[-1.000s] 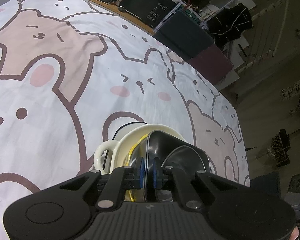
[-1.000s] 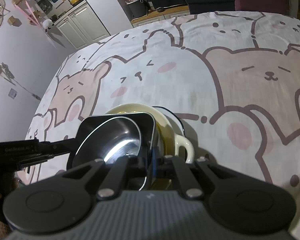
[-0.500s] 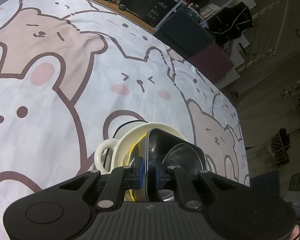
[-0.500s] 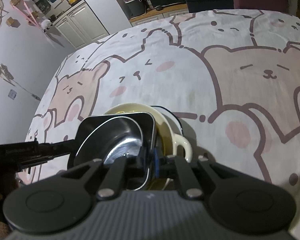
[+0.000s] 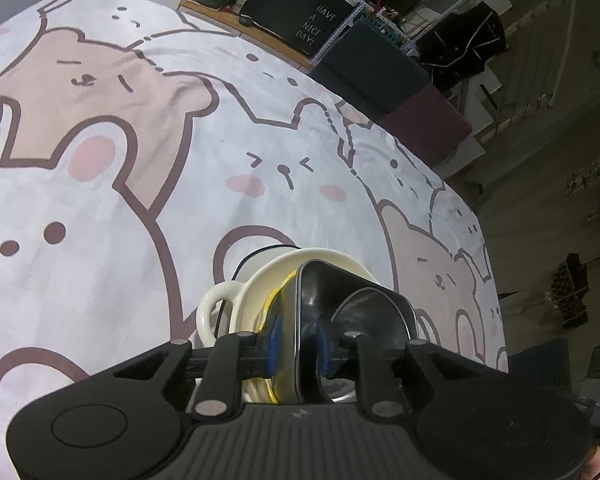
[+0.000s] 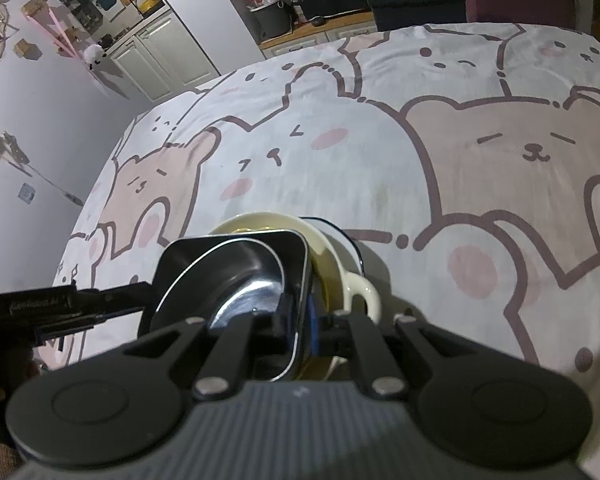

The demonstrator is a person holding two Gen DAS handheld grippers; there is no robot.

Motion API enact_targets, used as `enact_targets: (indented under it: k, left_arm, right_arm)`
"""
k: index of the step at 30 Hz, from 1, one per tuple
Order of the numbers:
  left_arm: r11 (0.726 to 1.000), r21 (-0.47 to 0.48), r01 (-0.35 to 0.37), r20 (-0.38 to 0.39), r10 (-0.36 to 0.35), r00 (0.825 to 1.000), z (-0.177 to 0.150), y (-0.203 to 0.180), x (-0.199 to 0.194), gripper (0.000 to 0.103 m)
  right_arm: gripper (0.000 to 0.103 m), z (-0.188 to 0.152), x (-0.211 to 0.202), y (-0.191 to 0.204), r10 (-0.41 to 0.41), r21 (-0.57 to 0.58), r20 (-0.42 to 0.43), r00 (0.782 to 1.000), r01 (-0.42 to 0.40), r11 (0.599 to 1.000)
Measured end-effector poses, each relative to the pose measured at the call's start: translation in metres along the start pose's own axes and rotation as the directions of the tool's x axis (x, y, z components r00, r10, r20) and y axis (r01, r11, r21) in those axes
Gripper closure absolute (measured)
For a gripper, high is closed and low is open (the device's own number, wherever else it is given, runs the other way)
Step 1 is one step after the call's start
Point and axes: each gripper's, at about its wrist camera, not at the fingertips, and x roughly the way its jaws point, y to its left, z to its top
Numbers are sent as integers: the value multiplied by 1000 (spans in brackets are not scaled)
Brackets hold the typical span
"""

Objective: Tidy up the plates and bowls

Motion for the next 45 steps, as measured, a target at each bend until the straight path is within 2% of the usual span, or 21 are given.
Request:
enact_targets:
  k: [3,5,7,8,10,11,12,13,17,20,24,28,32,36,38,40,45]
  left_arm:
    - [1000,23,-13,17,13,1000,1,-7,-6,73]
    - [998,61,-29,41,26,999,1,-16,-14,67]
    - [994,101,-40,70,33,997,1,-26,-24,60]
    - [992,116,-43,83,34,996,1,-30,-28,53]
    - [987,150,-52,119,34,992,-2,-41,-40,38]
    - [985,164,-57,137,35,990,-3,-45,-45,27]
    - [982,180,-65,162,36,986,-6,-51,-53,19]
    - [979,192,-69,182,34,983,-7,-56,-60,16]
    - [969,239,-58,245,-3,969,-17,-72,-87,1]
    - [961,265,-78,286,-2,958,-28,-80,-104,0]
    - [945,296,-136,344,27,939,-42,-89,-120,0]
    - [930,310,-197,411,55,910,-60,-92,-137,0]
    - [916,313,-250,465,82,881,-79,-90,-151,0]
    - [908,330,-257,471,78,879,-95,-83,-157,0]
    - [899,336,-282,477,96,874,-104,-81,-157,0]
    - [884,348,-312,488,114,865,-113,-81,-157,0]
    - [828,378,-414,521,179,835,-138,-78,-154,0]
  right_arm:
    - [89,0,-6,2,2,-9,17,1000,-2,1000]
    - [84,0,-13,2,9,-15,38,999,-9,1000]
    - [67,0,-22,3,11,-19,67,998,-10,1000]
    - [63,0,-28,4,9,-28,91,996,-6,1000]
    - [46,-1,-41,7,-3,-47,140,990,9,999]
    - [42,-2,-48,9,-10,-57,168,986,20,998]
    - [34,-3,-55,11,-16,-66,193,981,29,997]
    - [28,-5,-63,12,-21,-73,219,976,37,997]
    - [12,-15,-95,15,-45,-83,331,943,77,994]
    - [6,-25,-119,17,-63,-75,413,908,102,992]
    - [0,-40,-148,24,-32,-92,489,871,88,992]
    - [0,-59,-174,31,11,-116,539,842,61,991]
    - [0,-79,-183,38,-34,-117,576,817,124,985]
    - [0,-98,-183,40,-89,-118,583,808,192,974]
    - [0,-107,-182,41,-111,-125,590,799,227,966]
    - [0,-116,-181,43,-110,-140,595,796,237,961]
    - [0,-139,-180,44,-98,-160,583,807,232,959]
